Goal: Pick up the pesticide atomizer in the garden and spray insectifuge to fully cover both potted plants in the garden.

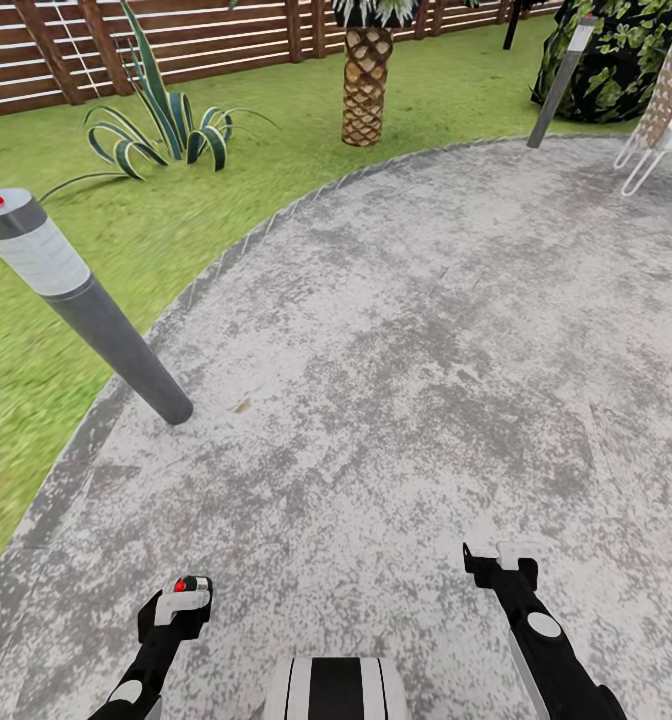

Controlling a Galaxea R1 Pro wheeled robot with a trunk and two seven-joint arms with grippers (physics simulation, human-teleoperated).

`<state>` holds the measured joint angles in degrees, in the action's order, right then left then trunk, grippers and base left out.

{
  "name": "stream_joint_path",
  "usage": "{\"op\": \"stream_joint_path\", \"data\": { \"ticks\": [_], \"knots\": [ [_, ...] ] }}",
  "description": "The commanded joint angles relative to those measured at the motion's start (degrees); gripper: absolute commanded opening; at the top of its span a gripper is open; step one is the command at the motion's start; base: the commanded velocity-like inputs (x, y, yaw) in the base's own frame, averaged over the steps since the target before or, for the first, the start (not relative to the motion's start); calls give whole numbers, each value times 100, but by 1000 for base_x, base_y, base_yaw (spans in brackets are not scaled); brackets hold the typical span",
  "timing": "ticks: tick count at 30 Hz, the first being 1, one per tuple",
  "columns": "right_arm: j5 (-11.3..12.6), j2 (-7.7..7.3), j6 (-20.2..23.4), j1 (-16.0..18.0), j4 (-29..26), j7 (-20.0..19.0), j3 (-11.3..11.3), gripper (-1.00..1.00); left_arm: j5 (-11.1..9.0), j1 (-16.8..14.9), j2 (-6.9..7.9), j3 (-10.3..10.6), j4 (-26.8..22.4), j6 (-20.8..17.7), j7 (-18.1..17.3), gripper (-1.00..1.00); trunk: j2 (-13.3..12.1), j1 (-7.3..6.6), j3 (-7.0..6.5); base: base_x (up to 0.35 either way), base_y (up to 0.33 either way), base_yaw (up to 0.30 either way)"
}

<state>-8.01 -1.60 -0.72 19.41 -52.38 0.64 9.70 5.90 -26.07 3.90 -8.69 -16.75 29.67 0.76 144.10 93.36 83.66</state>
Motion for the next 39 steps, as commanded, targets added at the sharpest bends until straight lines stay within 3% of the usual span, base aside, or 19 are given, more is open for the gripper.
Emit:
{"op": "stream_joint_path", "data": {
  "ticks": [1, 39],
  "knots": [
    [-60, 1, -7, 2, 1, 7, 6, 100, 59, -3, -3, -36, 5, 21, 7, 100, 1, -1, 2, 0, 0, 0],
    [-65, 1, -7, 2, 9, 7, 6, 100, 52, -3, 5, -36, 5, 30, 12, 100, 1, -1, -31, 5, 0, 0]
  ]
}}
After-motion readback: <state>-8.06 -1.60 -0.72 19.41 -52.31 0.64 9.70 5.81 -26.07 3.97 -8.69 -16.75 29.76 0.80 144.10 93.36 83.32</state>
